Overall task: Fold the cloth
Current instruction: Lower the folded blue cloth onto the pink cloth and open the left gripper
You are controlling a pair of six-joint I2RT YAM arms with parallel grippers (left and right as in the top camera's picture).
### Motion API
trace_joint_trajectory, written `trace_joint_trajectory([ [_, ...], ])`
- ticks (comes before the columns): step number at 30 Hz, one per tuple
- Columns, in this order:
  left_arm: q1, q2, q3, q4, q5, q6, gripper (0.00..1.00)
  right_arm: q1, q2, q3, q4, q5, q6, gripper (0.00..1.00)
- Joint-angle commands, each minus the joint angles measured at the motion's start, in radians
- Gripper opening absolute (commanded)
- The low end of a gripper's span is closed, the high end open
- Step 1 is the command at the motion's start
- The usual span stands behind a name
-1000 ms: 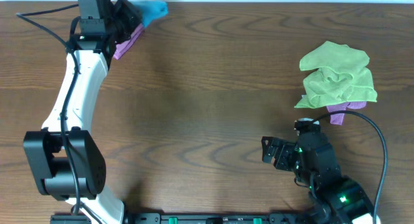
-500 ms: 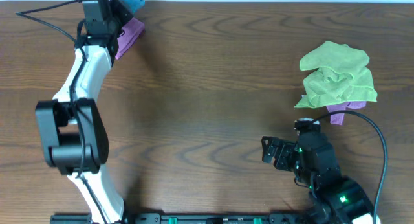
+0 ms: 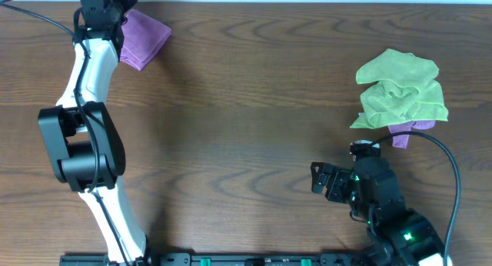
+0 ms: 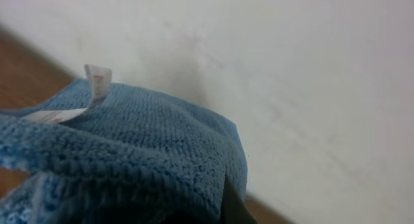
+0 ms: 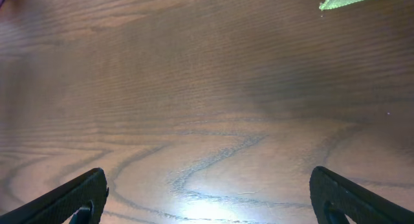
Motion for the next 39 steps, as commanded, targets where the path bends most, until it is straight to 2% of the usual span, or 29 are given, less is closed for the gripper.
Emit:
trace_joint_trajectory([
  [1, -0.001, 0.03, 0.016, -0.032, -0.009, 0.054, 0.06, -0.004, -0.001, -0.004, 0.0, 0.003, 0.017, 0.99],
  [7, -0.001, 0.132, 0.016, -0.108, -0.007, 0.053, 0.06, -0.004, -0.001, -0.004, -0.001, 0.004, 0.017, 0.99],
  [16, -0.001, 0.136, 0.016, -0.295, -0.008, 0.054, 0.06, -0.004, -0.001, -0.004, 0.0, 0.003, 0.017, 0.99],
  [23, -0.002, 0.111, 0.016, -0.41, -0.007, 0.06, 0.18, -0.004, -0.001, -0.004, -0.001, 0.003, 0.017, 0.99],
  [29, -0.001, 0.062, 0.016, -0.451, -0.009, 0.111, 0.5, -0.004, -0.001, -0.004, 0.0, 0.003, 0.017, 0.99],
  [32, -0.001, 0.034, 0.016, -0.459, -0.012, 0.111, 0.7, -0.004, -0.001, -0.004, -0.001, 0.003, 0.017, 0.99],
  [34, -0.001, 0.015, 0.016, -0.459, -0.012, 0.111, 0.77, -0.004, -0.001, -0.004, -0.001, 0.003, 0.017, 0.99],
  [37, -0.001, -0.022, 0.016, -0.47, -0.012, 0.111, 0.94, -0.004, -0.001, -0.004, -0.001, 0.003, 0.017, 0.99],
  [38, -0.001, -0.033, 0.016, -0.476, -0.012, 0.111, 0.98, -0.004, -0.001, -0.004, 0.0, 0.003, 0.017, 0.99],
  [39, -0.001, -0.047, 0.016, -0.483, -0.012, 0.118, 0.96, -0.004, -0.001, -0.004, 0.0, 0.003, 0.017, 0.99],
])
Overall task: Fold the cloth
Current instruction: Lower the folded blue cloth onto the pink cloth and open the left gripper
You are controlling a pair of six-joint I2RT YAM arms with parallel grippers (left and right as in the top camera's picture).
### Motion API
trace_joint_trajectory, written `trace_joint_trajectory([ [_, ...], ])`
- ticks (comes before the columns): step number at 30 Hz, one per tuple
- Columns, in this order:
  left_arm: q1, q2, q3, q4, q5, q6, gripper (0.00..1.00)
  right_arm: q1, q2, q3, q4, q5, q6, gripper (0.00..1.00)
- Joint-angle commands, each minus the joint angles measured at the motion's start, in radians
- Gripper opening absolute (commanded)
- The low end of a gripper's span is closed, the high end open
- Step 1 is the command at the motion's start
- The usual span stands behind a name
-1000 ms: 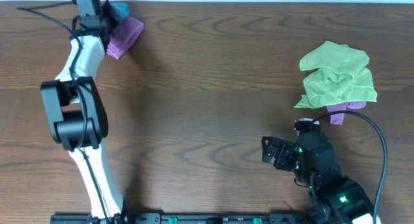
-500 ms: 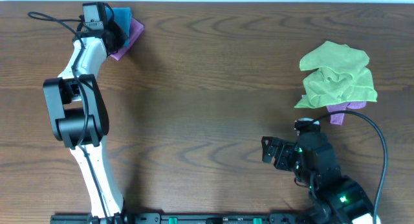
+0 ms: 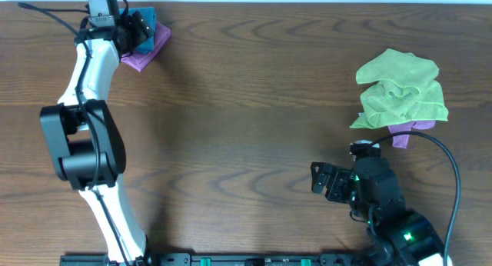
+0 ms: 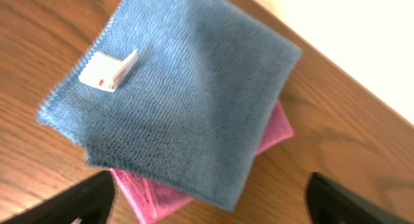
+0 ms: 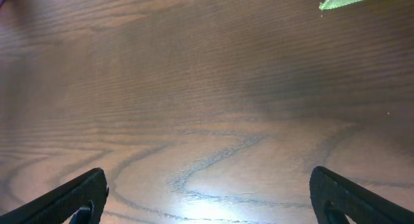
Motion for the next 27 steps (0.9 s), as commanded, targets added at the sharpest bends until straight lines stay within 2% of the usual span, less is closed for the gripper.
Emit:
trace_joint_trajectory([
  [1, -0.001, -0.064, 0.014, -0.024, -0.01, 0.023, 0.95, -0.004, -0.001, -0.004, -0.001, 0.003, 0.017, 0.99],
  [13, -0.002, -0.24, 0.014, -0.24, -0.009, 0.084, 0.95, -0.004, -0.001, -0.004, 0.0, 0.003, 0.017, 0.99],
  [27, -0.002, -0.524, 0.014, -0.615, -0.006, 0.084, 0.95, -0.004, -0.001, -0.004, -0.001, 0.004, 0.017, 0.99],
])
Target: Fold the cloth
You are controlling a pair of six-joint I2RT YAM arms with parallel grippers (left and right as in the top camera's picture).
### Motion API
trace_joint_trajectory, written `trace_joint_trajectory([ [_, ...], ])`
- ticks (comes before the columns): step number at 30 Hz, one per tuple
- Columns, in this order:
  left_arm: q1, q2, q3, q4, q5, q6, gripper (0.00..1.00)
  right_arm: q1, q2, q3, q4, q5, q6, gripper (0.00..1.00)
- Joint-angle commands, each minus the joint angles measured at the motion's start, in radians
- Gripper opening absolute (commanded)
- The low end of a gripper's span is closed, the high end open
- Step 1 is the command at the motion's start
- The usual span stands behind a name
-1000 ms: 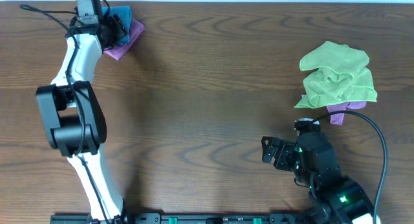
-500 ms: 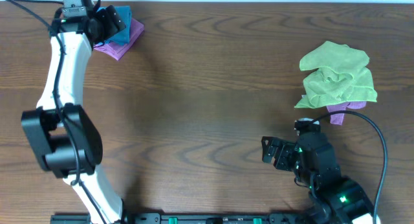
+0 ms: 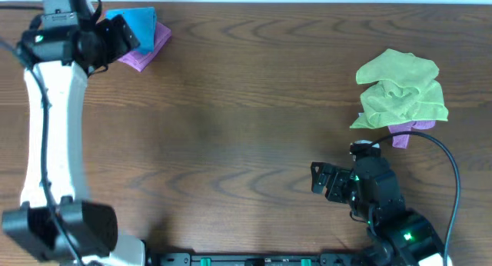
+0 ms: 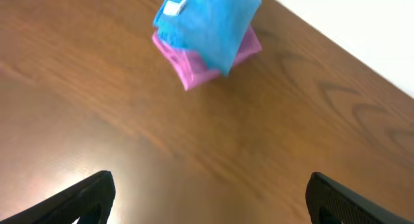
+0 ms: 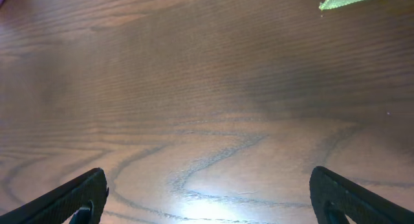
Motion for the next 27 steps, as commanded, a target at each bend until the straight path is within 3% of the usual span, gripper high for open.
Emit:
trace_joint_trajectory([
  [1, -0.002, -0.063, 0.014, -0.073, -0.012, 0.023, 0.95, -0.004, -0.001, -0.004, 0.0, 0.003, 0.017, 0.99],
  [12, -0.003, -0.319, 0.013, -0.263, -0.067, 0.182, 0.95, -0.004, -0.001, -0.004, 0.0, 0.003, 0.017, 0.99],
  [22, -0.003, -0.513, -0.011, -0.404, -0.123, 0.205, 0.95, -0.004, -0.001, -0.004, 0.0, 0.003, 0.017, 0.99],
  [27, -0.003, -0.624, -0.164, -0.383, -0.103, 0.203, 0.95, -0.004, -0.001, -0.004, 0.0, 0.003, 0.017, 0.99],
])
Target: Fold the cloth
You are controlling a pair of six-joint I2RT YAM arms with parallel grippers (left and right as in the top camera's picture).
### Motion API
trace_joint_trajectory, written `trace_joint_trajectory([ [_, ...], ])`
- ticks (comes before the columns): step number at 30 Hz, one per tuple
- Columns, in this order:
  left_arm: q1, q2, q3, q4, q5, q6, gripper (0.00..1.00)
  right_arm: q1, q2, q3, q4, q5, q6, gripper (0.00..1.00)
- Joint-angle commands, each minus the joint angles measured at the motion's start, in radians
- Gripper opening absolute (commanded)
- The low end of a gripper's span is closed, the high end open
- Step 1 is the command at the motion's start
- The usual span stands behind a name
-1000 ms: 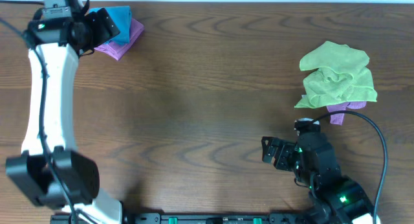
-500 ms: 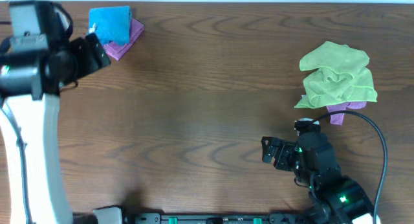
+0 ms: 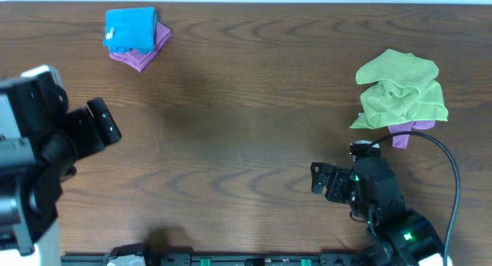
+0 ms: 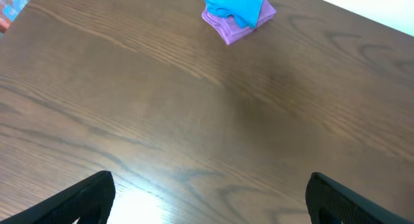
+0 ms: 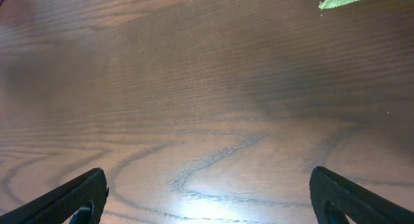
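A folded blue cloth (image 3: 131,29) lies on top of a folded purple cloth (image 3: 141,57) at the table's far left; the left wrist view shows the blue cloth (image 4: 236,5) on the purple one (image 4: 228,28). At the right a crumpled green cloth (image 3: 400,89) lies over another purple cloth (image 3: 403,133); only a corner of the green cloth shows in the right wrist view. My left gripper (image 3: 104,122) is open at the left edge, well in front of the folded stack. My right gripper (image 3: 324,180) is open near the front, left of and below the green cloth.
The brown wooden table (image 3: 254,120) runs to a white wall at the back. A black cable (image 3: 438,147) curves from the right arm near the green pile. A rail (image 3: 254,258) lies along the front edge.
My left gripper, open, was beside the folded stack at the far left and is now farther toward the front, well away from it. The right arm has not moved.
First my left gripper was at the purple cloth with the blue cloth filling its view. Then the blue cloth lay folded on the purple one with the gripper open just above. Later the gripper stood off from the stack, and now sits farther forward.
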Motion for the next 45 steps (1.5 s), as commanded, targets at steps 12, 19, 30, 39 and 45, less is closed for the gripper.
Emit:
trace_joint_trajectory([
  [12, -0.003, -0.461, -0.674, 0.362, 0.084, 0.022, 0.95, -0.004, -0.001, -0.004, 0.002, 0.003, 0.017, 0.99],
  [19, -0.003, -0.713, -0.99, 0.565, 0.087, 0.043, 0.95, -0.004, -0.001, -0.004, 0.002, 0.003, 0.017, 0.99],
  [30, -0.029, -0.945, -1.277, 0.674, 0.087, 0.159, 0.95, -0.004, -0.001, -0.004, 0.002, 0.003, 0.017, 0.99],
  [39, -0.031, -1.065, -1.389, 0.671, 0.087, 0.243, 0.95, -0.004, -0.001, -0.004, 0.002, 0.003, 0.017, 0.99],
  [45, -0.031, -1.085, -1.412, 0.663, 0.087, 0.261, 0.95, -0.004, -0.001, -0.004, 0.002, 0.003, 0.017, 0.99],
])
